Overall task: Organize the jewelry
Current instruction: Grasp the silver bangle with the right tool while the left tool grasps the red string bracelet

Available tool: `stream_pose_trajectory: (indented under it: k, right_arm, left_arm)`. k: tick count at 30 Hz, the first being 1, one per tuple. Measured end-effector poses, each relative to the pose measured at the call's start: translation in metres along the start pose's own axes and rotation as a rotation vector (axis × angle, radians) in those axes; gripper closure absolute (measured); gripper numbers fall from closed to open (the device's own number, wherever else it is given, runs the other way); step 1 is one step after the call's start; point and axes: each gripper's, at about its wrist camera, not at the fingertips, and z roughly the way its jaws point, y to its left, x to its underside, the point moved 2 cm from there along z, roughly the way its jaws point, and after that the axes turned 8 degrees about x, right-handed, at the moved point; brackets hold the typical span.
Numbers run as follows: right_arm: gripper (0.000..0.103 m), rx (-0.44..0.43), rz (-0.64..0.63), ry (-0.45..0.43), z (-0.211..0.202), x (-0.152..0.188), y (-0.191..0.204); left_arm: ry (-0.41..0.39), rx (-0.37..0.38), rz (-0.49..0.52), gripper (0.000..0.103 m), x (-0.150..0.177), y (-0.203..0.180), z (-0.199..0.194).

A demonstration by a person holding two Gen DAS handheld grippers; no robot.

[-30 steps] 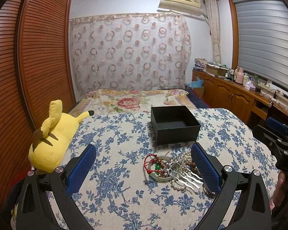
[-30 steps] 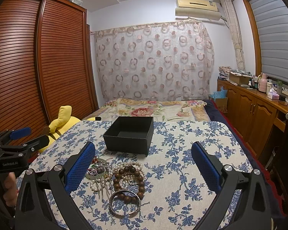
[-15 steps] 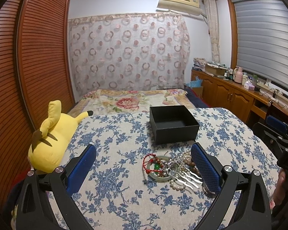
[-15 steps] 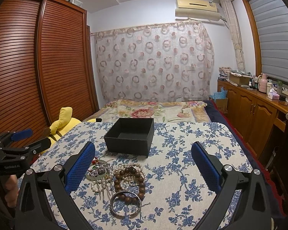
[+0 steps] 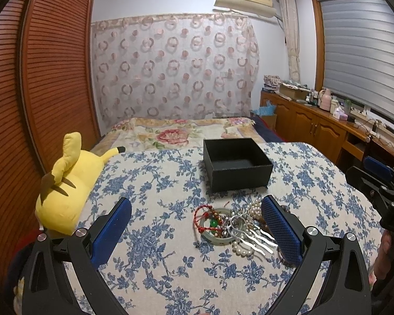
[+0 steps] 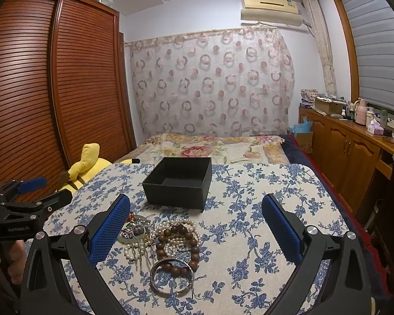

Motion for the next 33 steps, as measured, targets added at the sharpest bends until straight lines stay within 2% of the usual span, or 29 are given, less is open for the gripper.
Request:
stream_pose_trajectory:
  k: [14,28,33]
  right_arm:
    - [0.005,-0.063,-0.056,0.117,0.026,0.038,-0.003]
    - [0.011,-0.197,-0.182,0.334,0.058,0.085,0.022]
    - [0.017,-0.233,-0.251,0.386,0.067,0.093,0.036]
  left_arm:
    - [0.12,0.055,-0.038,0.008,0.033,0.019,0.034]
    - [0.216,0.134,-0.064,0.008,0.055,0.033,0.055]
    - [0.236,0.172,-0.081,0.009,0.059,0.035,0.06]
